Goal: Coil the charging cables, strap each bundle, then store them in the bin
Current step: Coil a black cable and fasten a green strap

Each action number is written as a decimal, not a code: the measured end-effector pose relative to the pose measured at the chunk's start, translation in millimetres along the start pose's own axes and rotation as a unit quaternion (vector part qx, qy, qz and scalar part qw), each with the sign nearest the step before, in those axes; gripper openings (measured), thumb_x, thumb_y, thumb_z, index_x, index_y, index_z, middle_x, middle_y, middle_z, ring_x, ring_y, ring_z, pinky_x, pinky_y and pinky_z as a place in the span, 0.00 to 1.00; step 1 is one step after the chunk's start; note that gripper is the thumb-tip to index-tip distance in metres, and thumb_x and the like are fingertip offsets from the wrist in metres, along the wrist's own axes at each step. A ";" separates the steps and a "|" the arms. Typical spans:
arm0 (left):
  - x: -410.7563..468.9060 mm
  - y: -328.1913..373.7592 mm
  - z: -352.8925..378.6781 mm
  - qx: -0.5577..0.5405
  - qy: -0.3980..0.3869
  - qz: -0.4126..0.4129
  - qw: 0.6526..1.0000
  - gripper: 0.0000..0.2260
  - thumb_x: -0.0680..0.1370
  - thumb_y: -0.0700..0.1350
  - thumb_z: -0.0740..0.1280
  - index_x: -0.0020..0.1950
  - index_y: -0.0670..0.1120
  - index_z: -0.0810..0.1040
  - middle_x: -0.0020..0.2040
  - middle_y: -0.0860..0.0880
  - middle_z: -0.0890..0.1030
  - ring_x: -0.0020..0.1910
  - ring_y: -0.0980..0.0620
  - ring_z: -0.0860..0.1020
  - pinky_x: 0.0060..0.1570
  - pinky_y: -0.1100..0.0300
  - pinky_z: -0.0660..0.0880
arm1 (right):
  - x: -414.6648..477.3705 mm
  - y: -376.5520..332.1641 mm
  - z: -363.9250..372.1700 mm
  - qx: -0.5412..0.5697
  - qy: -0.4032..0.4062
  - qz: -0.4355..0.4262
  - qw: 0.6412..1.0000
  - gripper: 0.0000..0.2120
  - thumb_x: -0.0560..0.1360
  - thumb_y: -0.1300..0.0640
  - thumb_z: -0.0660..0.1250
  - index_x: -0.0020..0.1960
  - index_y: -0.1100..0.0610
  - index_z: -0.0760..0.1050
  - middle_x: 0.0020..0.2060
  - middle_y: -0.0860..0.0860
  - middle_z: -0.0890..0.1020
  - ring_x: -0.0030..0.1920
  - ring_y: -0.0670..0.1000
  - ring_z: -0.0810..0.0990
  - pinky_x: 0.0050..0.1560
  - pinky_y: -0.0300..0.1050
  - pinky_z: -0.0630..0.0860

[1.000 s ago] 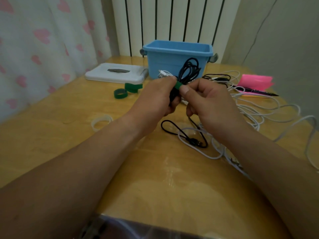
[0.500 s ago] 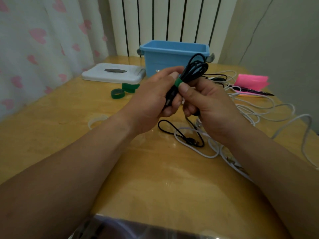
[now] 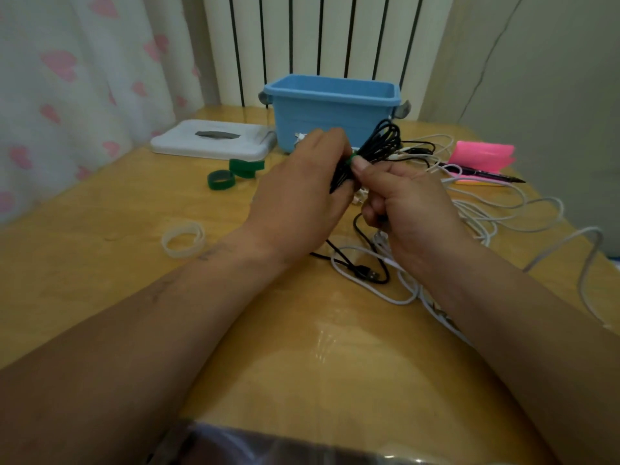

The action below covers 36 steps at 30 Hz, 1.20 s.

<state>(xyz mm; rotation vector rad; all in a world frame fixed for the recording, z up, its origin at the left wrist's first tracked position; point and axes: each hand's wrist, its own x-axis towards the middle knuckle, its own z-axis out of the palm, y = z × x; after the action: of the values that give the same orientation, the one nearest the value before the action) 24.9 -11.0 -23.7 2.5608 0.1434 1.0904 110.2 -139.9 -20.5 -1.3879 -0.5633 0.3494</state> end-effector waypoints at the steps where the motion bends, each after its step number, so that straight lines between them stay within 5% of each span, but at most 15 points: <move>1: 0.5 -1.0 -0.3 0.016 -0.004 0.007 1.000 0.09 0.82 0.49 0.71 0.59 0.48 0.75 0.53 0.52 0.77 0.49 0.50 0.78 0.45 0.44 0.80 | 0.2 0.0 -0.4 0.000 0.001 0.006 1.000 0.17 0.80 0.54 0.73 0.32 0.52 0.79 0.22 0.50 0.69 0.27 0.51 0.68 0.33 0.46 0.65; 7: 2.4 -3.5 -1.3 -0.094 -0.015 -0.062 0.994 0.05 0.87 0.48 0.66 0.57 0.47 0.78 0.46 0.53 0.81 0.42 0.53 0.80 0.42 0.46 0.82 | -0.2 -3.9 -1.3 -0.010 -0.025 0.001 1.000 0.15 0.83 0.53 0.69 0.38 0.53 0.78 0.26 0.49 0.71 0.29 0.49 0.72 0.38 0.45 0.72; 14: 2.8 15.0 -4.7 -0.394 -0.064 -0.221 0.890 0.08 0.88 0.45 0.64 0.54 0.42 0.77 0.40 0.46 0.76 0.33 0.53 0.73 0.33 0.56 0.77 | -5.0 -7.3 3.0 -0.122 0.028 -0.091 0.988 0.14 0.85 0.52 0.67 0.41 0.54 0.78 0.26 0.48 0.77 0.30 0.48 0.76 0.38 0.47 0.75; 21: 6.4 10.9 -2.0 -0.406 -0.032 -0.250 0.878 0.16 0.89 0.50 0.62 0.55 0.38 0.78 0.39 0.45 0.78 0.34 0.51 0.75 0.35 0.56 0.77 | -3.7 -4.8 6.3 -0.151 0.018 -0.101 0.983 0.08 0.85 0.53 0.67 0.51 0.57 0.80 0.33 0.48 0.82 0.34 0.43 0.80 0.36 0.34 0.74; 25: 7.8 9.1 -7.5 -0.435 -0.065 -0.250 0.863 0.20 0.90 0.54 0.59 0.55 0.39 0.80 0.40 0.43 0.79 0.35 0.47 0.76 0.40 0.52 0.82 | -1.5 -4.5 2.4 -0.152 0.019 -0.104 0.983 0.09 0.84 0.51 0.69 0.50 0.57 0.78 0.34 0.50 0.83 0.34 0.44 0.81 0.35 0.36 0.75; 33: 10.5 3.2 -19.0 -0.527 -0.200 -0.290 0.773 0.21 0.88 0.58 0.58 0.43 0.46 0.74 0.31 0.46 0.71 0.27 0.48 0.70 0.31 0.56 0.74 | 1.0 0.2 -4.6 -0.049 -0.093 -0.080 0.991 0.11 0.85 0.53 0.67 0.48 0.58 0.81 0.35 0.60 0.77 0.33 0.49 0.74 0.35 0.44 0.69; 36: 9.5 6.2 -15.4 -0.496 -0.194 -0.294 0.794 0.22 0.88 0.60 0.58 0.48 0.44 0.77 0.35 0.43 0.75 0.31 0.46 0.74 0.35 0.52 0.79 | 1.8 0.3 -3.7 -0.038 -0.065 -0.071 0.995 0.11 0.85 0.54 0.67 0.46 0.59 0.80 0.32 0.55 0.76 0.32 0.49 0.74 0.35 0.44 0.70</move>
<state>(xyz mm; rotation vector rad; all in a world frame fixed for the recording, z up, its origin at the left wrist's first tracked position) 20.3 -10.3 -5.2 1.5314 0.1791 0.2309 113.9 -142.0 -20.8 -1.3963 -0.7854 0.3078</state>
